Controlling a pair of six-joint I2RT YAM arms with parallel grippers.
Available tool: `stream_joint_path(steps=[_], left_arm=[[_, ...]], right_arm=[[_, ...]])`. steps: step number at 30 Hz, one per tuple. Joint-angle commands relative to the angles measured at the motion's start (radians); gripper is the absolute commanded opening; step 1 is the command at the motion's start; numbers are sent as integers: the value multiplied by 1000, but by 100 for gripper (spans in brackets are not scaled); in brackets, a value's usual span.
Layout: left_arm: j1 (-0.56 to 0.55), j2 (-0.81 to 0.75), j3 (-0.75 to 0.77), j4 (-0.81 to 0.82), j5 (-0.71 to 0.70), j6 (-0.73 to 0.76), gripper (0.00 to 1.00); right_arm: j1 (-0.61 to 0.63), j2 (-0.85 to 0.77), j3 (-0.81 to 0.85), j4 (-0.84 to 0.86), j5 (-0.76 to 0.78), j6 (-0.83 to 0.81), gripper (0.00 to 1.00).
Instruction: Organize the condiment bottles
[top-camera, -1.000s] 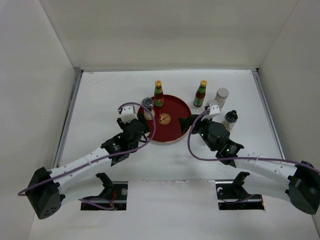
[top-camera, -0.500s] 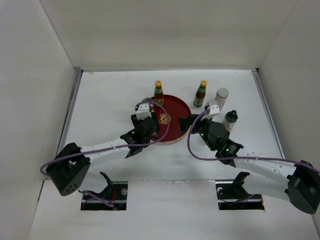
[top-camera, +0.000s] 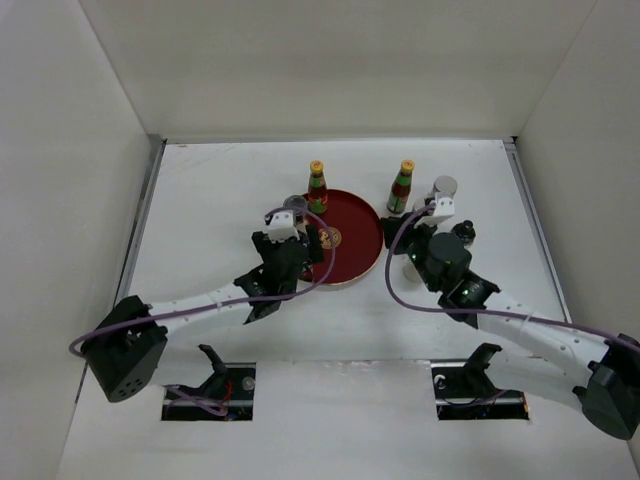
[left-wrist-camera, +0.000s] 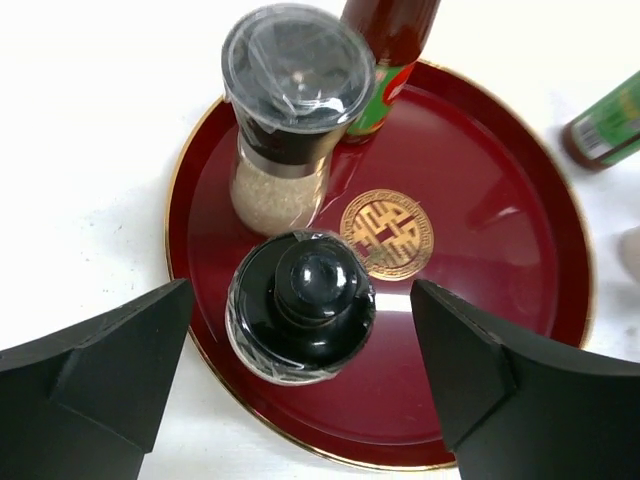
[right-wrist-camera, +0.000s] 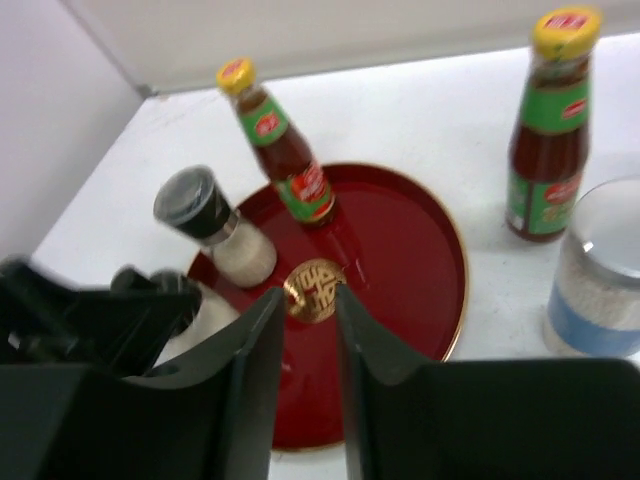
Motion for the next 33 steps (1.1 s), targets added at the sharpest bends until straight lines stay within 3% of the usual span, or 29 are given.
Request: stream_joint_path(steps=[1, 6, 8, 10, 13, 15, 19, 26, 33], left_arm=[[-23, -116, -36, 90, -18, 16, 94], [-38, -350, -148, 187, -8, 57, 95], [-37, -464, -196, 213, 11, 88, 86], [-46, -570, -251, 221, 28, 79, 70], [-77, -732, -338, 199, 35, 48, 41], [-118, -882, -413, 172, 27, 7, 35], [-161, -1049, -492, 80, 7, 7, 34], [-143, -943, -486, 92, 42, -41, 42], [-144, -971, -513, 110, 35, -50, 47]], right_arm=[[-42, -7, 153, -120, 54, -9, 28], [-153, 104, 372, -334, 100, -38, 27], [-199, 176, 454, -397, 97, -53, 30], [-233, 249, 530, -453, 100, -68, 39], [-271, 352, 616, -497, 108, -93, 61], [-291, 414, 661, -515, 108, -99, 73], [-316, 519, 742, -538, 99, -119, 79], [-326, 662, 857, -523, 106, -131, 76], [-365, 745, 896, -509, 102, -122, 72]])
